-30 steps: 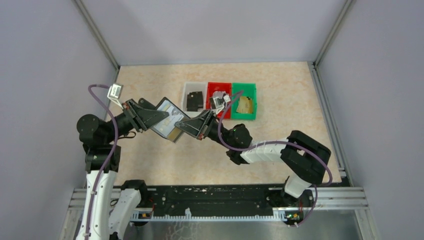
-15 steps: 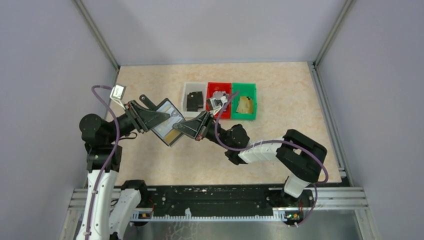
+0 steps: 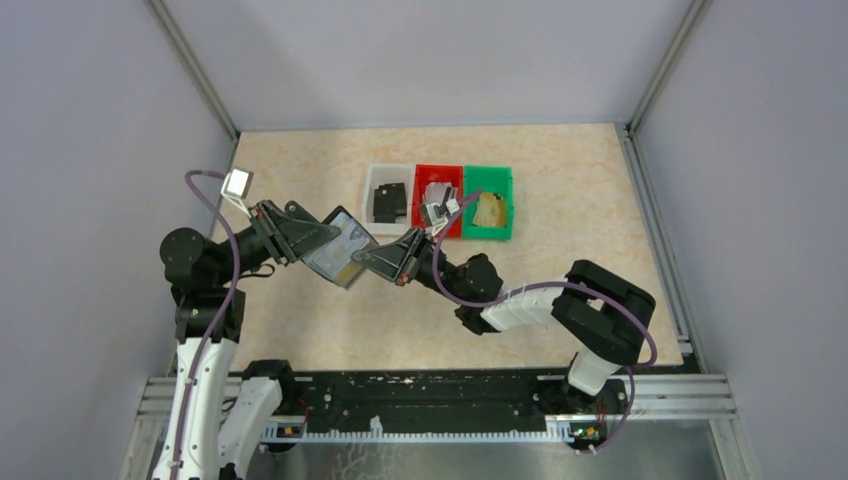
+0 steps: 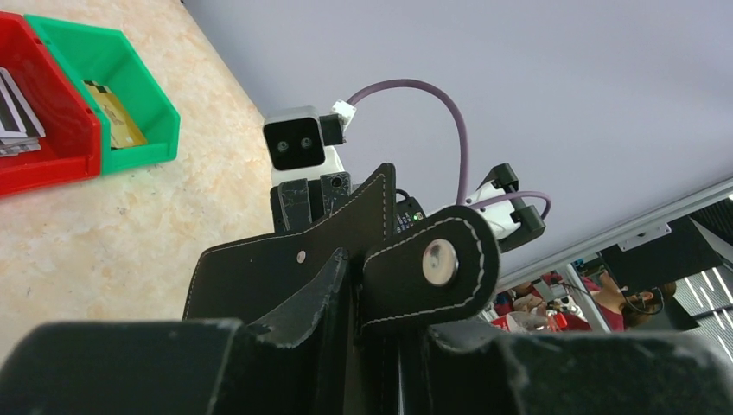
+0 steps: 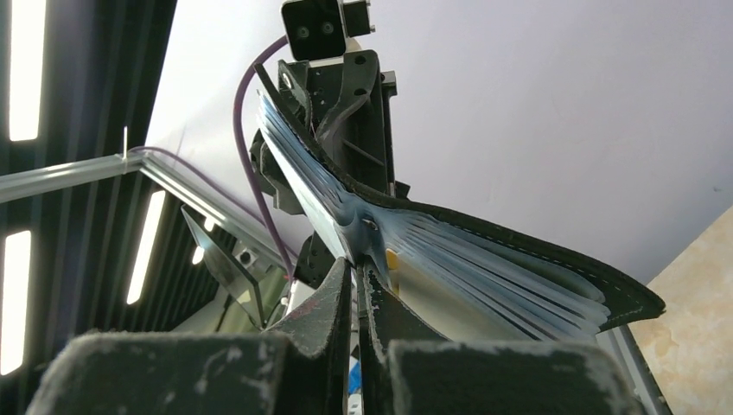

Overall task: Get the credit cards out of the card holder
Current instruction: Remove the credit card from the card holder.

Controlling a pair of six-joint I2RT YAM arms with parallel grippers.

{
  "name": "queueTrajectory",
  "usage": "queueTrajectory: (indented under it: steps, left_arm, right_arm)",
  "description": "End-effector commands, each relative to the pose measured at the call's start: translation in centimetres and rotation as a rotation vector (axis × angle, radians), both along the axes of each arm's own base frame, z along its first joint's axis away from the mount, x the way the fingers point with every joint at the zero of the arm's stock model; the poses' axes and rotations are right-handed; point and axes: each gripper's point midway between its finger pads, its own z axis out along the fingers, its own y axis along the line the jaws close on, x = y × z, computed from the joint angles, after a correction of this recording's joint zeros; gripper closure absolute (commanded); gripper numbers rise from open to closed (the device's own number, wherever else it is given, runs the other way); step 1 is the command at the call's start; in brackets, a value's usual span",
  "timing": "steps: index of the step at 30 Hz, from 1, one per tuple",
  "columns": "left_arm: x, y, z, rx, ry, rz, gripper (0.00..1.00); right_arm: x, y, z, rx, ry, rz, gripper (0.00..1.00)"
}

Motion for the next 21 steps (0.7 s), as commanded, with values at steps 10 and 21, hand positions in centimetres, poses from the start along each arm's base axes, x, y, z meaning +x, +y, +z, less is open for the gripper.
queueTrajectory:
  steps: [10,21]
  left_arm:
    - [1.2,0.9,-0.8,0.135,-0.108,0.117,0.80]
    - [1.5,1.0,0.5,0.128,-0.109,0.124,1.00]
  right_arm:
    - [-1.6,-2.5,5.8,0.199,-0.106,-0.012,1.00]
    - [-1.8,-2.2,4.9,0.198,-0.086,0.006,0.92]
